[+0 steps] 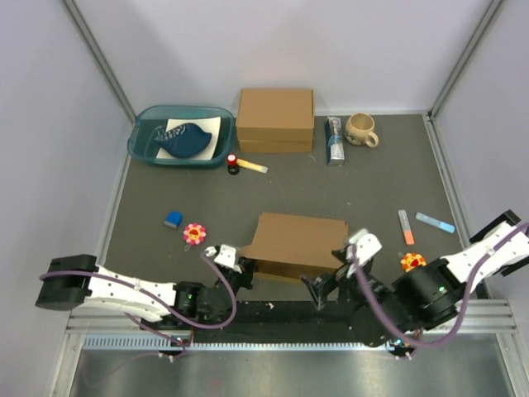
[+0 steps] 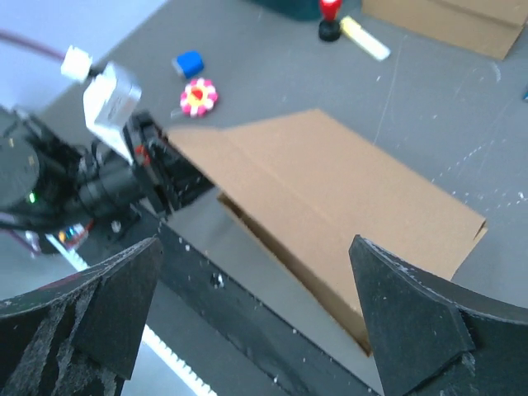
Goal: Fold the paper box
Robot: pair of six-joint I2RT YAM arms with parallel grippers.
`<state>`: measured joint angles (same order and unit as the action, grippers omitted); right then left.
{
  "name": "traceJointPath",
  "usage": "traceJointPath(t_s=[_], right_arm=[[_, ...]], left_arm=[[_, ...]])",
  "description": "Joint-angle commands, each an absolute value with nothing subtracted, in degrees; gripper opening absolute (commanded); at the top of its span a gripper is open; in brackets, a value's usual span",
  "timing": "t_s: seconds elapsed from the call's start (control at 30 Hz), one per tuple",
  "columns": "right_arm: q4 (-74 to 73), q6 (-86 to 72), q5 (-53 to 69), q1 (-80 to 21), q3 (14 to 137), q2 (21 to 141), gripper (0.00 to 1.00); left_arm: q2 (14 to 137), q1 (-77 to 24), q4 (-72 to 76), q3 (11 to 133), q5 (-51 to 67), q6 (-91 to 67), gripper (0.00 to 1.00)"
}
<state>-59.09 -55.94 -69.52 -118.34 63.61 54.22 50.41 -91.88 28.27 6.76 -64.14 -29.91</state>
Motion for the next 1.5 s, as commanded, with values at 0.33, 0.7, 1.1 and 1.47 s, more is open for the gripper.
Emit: traceJointPath(t_s=[0.33,0.7,1.1,1.47], right_arm=[[-55.90,-62.22,-69.97,-107.32,48.26,41.55,0.52],[-43.86,-60.64,-51.86,-98.17,37.36,49.65,0.27],[-37.89,-61.96,-45.53,-97.65,33.75,59.49,0.25],[-36.56,-60.04,-45.18,-95.72,32.61,54.24,0.13]], left_arm=[[28.84,-92.90,-3.15,10.10,-54.14,-36.66,0.34],[20.14,-92.90,-29.42,23.10,-59.49,-44.11,0.36],[20.64,-92.90,-10.63,25.68,-73.74,-30.20,0.47],[50.32,-74.19,27.47,23.37,-41.58,-19.51,0.64]])
